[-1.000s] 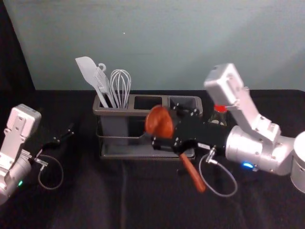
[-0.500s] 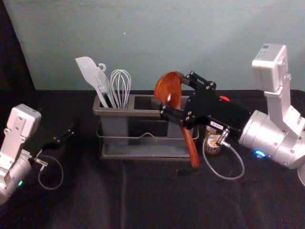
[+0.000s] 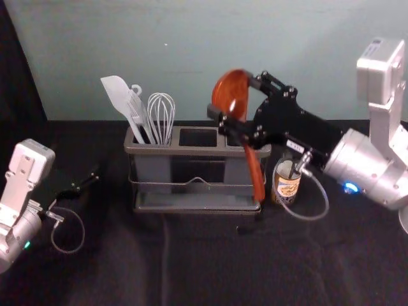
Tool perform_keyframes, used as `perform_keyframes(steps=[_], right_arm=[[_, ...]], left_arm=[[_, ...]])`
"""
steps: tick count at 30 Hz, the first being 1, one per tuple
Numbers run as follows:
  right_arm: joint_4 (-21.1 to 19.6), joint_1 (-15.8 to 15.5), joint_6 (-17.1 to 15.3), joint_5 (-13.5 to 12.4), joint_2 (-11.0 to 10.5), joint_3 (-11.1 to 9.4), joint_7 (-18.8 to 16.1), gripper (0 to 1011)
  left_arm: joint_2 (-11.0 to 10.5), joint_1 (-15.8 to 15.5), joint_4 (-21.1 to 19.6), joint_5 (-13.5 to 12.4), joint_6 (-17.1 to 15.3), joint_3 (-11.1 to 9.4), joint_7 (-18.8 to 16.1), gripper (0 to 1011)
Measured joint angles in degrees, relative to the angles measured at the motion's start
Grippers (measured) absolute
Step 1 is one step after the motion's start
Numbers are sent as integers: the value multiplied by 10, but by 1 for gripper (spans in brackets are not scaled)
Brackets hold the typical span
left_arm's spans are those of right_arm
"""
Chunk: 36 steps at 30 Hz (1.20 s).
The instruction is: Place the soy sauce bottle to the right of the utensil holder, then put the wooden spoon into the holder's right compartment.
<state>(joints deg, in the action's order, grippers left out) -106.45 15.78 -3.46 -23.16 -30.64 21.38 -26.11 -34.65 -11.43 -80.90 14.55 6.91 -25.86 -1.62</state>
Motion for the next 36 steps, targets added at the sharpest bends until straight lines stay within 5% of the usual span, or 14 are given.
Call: perform_keyframes(steps=[13, 28, 36], right_arm=[[60, 73, -25, 10, 45, 6, 28, 838], [171, 172, -42, 33, 91, 32, 25, 838], [217, 201, -38, 41, 109, 44, 13, 838]], left_arm=[[0, 0, 0, 0, 0, 0, 0, 1011], [0, 0, 0, 0, 0, 0, 0, 1011], [0, 0, 0, 0, 0, 0, 0, 1011]])
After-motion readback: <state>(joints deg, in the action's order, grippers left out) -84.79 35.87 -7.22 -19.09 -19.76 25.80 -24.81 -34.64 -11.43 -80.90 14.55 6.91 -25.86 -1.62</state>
